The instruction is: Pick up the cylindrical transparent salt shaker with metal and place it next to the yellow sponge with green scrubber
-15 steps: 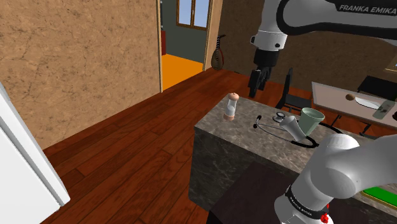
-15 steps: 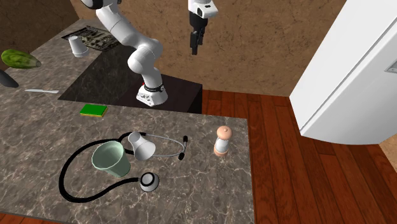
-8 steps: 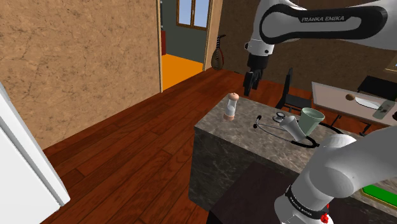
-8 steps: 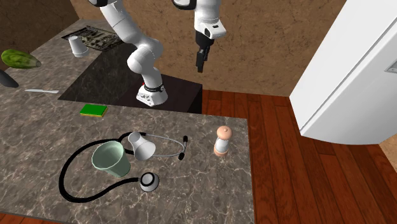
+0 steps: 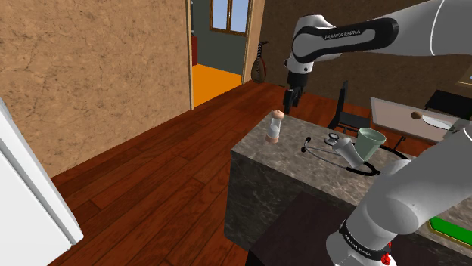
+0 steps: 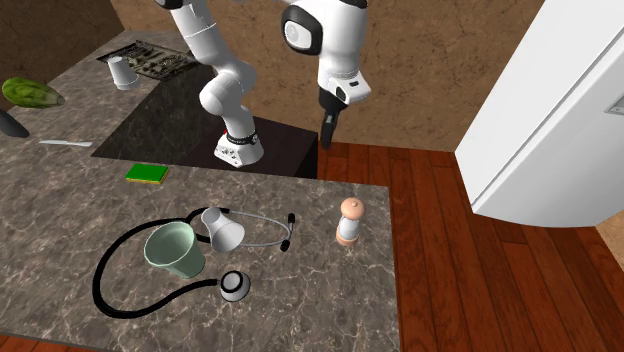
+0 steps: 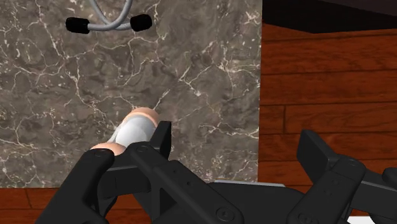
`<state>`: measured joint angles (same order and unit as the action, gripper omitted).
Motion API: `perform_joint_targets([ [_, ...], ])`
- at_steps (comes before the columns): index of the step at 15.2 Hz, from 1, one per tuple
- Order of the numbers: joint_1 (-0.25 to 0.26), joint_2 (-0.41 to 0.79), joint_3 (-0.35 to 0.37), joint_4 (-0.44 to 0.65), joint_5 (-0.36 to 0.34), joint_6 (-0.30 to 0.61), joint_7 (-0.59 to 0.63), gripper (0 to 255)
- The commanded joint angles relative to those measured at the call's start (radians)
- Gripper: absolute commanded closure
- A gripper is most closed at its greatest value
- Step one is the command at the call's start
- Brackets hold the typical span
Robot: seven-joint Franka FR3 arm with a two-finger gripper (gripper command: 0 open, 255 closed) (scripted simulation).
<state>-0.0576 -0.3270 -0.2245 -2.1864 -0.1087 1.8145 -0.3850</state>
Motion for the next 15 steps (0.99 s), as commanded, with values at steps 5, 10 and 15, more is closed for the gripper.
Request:
perform_joint_targets([
  [5,-0.021,0.203,-0.071,0.120,0.027,0.084,-0.121,0],
  [10,-0.050,0.391,-0.112,0.260,0.082,0.126,-0.225,0],
  [15,-0.079,0.512,-0.123,0.351,0.124,0.149,-0.285,0],
])
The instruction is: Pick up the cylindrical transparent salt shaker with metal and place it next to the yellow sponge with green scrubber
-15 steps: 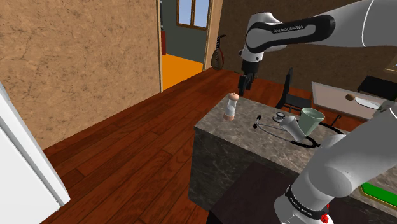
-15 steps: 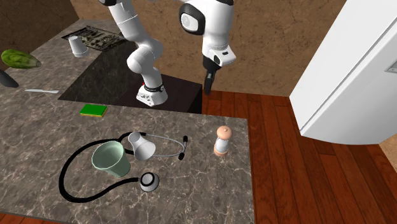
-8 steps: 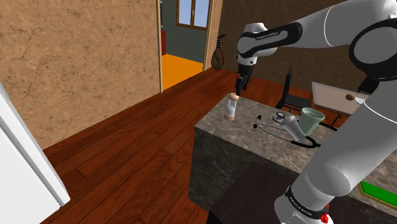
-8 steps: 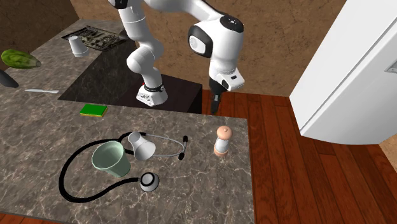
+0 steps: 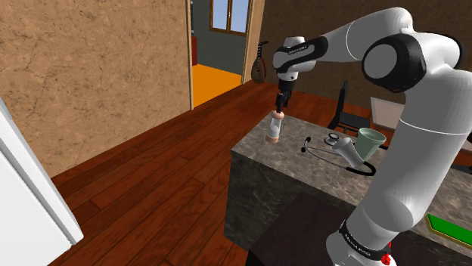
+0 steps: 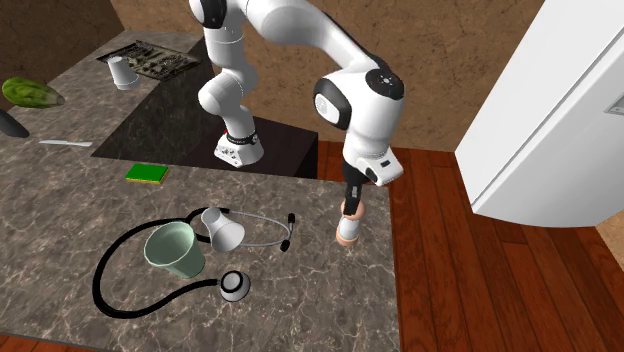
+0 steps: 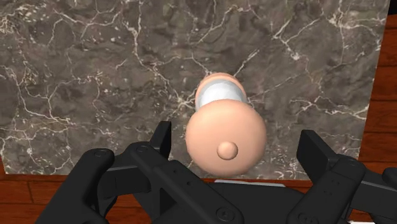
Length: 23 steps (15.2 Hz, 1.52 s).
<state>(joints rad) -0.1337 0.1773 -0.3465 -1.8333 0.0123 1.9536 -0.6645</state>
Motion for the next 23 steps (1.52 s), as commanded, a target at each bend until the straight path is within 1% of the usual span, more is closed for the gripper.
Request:
perform_joint_targets([
  [1,-0.003,0.011,-0.001,-0.011,0.004,0.022,-0.006,0],
  [6,-0.006,0.033,0.001,-0.061,0.012,0.092,-0.012,0],
  [14,-0.006,0.033,0.001,-0.061,0.012,0.092,-0.012,0],
  [15,-0.006,0.033,0.001,-0.061,0.012,0.092,-0.012,255],
  [23,-0.006,0.033,0.000,-0.061,0.012,0.092,-0.012,255],
])
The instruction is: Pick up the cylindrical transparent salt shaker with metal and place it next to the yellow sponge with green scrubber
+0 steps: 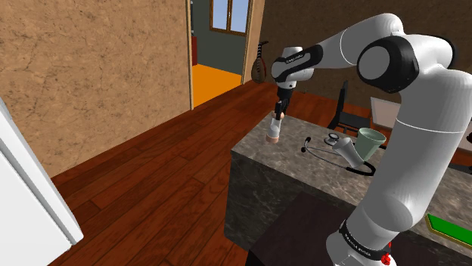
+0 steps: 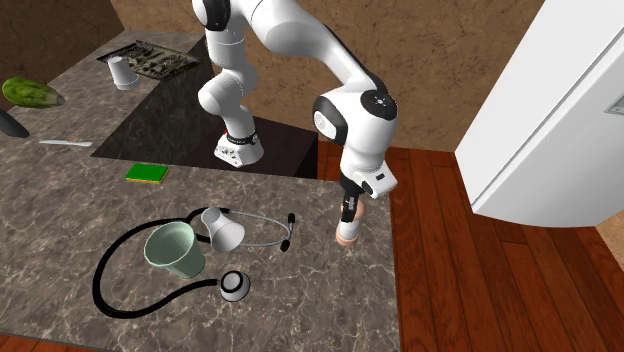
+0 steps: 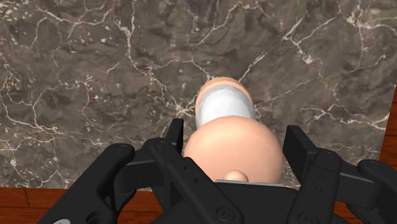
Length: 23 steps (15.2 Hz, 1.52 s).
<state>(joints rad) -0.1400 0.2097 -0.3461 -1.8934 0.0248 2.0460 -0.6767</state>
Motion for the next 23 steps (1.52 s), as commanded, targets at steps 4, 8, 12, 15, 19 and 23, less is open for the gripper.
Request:
perform_joint_targets([
  [4,0.002,-0.014,-0.001,0.022,-0.006,-0.037,0.003,255],
  [8,0.003,-0.032,-0.003,0.055,-0.012,-0.086,0.005,255],
  [12,0.004,-0.045,-0.004,0.093,-0.017,-0.137,0.007,255],
  [15,0.004,-0.053,-0.004,0.123,-0.020,-0.175,0.008,255],
  [19,0.005,-0.061,-0.005,0.168,-0.023,-0.227,0.008,255],
  [23,0.004,-0.065,-0.005,0.216,-0.024,-0.279,0.007,255],
])
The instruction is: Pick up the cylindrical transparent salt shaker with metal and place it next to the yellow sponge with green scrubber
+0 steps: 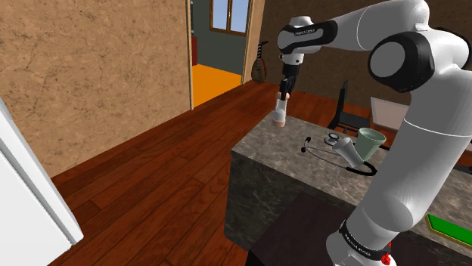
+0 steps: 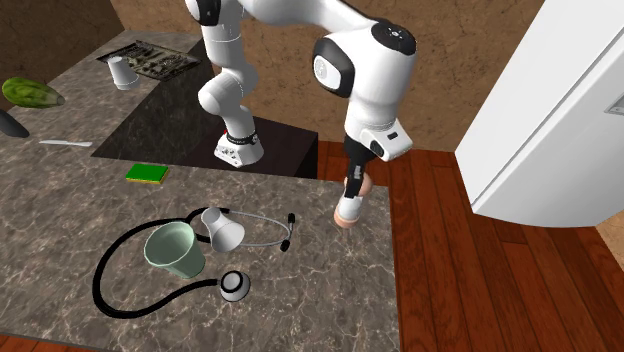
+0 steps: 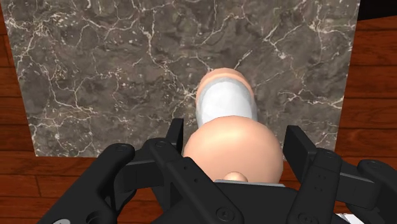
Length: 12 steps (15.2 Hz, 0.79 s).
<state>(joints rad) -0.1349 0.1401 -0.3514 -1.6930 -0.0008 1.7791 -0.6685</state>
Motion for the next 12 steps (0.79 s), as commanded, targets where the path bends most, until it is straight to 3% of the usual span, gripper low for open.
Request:
perform_joint_targets([
  [1,-0.001,0.004,0.000,0.029,0.001,-0.026,-0.001,255],
  [12,-0.006,0.016,-0.003,0.193,0.005,-0.177,-0.009,255],
])
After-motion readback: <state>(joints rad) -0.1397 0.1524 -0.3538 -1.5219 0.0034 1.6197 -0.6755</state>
